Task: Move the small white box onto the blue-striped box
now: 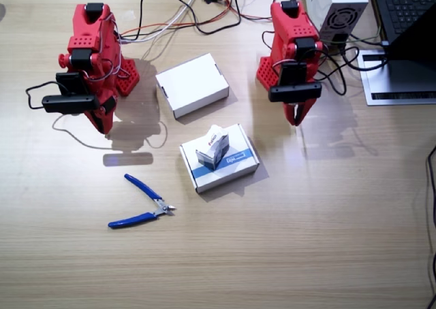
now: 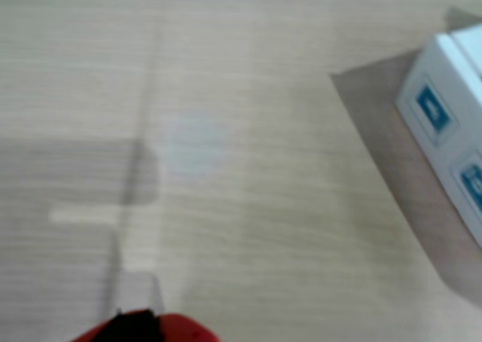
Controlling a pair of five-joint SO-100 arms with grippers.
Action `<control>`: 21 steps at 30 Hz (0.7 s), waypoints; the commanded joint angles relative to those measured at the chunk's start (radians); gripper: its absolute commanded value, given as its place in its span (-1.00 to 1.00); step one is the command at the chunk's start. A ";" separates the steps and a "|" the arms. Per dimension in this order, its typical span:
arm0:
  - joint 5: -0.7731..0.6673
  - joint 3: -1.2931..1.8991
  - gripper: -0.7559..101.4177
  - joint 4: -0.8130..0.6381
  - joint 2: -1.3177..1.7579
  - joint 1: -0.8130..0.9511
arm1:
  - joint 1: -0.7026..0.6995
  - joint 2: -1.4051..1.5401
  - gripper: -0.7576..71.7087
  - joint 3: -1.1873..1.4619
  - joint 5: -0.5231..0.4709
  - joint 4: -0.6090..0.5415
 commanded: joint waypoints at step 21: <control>-0.086 0.000 -0.81 0.012 0.020 -0.058 | 0.025 0.026 -0.98 -0.018 -0.023 0.031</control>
